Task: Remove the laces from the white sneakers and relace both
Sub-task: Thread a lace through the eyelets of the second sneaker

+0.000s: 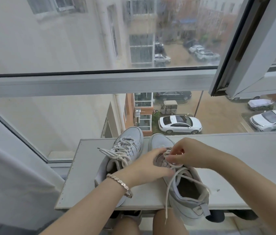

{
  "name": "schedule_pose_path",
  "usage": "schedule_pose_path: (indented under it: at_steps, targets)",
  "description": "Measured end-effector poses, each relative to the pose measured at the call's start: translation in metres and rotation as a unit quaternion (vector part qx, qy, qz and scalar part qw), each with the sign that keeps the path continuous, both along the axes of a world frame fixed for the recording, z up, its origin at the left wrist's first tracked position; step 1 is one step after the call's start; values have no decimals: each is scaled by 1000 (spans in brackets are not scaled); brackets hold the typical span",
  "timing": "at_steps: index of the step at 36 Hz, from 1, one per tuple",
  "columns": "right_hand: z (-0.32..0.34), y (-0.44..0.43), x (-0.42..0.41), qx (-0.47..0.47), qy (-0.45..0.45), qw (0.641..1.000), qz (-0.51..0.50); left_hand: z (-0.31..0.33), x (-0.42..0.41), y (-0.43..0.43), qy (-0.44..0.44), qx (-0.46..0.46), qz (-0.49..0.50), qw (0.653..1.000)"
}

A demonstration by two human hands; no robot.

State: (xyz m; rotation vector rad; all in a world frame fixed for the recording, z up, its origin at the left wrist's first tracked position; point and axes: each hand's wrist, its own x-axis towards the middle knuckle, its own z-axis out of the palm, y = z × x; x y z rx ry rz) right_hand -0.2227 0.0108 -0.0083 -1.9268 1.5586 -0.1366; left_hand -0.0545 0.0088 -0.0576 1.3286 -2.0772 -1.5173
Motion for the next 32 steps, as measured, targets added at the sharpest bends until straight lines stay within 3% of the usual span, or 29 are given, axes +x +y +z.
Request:
schedule_pose_path:
  at_steps: [3,9,15,21,27,30,32]
  targets:
    - [3,-4,4,8,28,999,21,-8,-1,10,9,-15,18,1000]
    - [-2,0,9,-60,91,994,23,-15,-6,19,22,-57,49,997]
    - [-8,7,0,-72,35,996,39,-17,-8,23,28,-72,64,995]
    - [-12,23,-10,-123,-141,982,-9,-20,-9,22,15,-81,79,994]
    - [-16,25,-24,-93,-175,979,-47,-14,-3,17,-5,-59,37,998]
    - [-13,12,-33,-131,-155,974,-96,-6,-1,11,-22,-41,11,999]
    - [-9,2,-32,-112,-116,984,-72,-2,0,9,-35,-36,2,999]
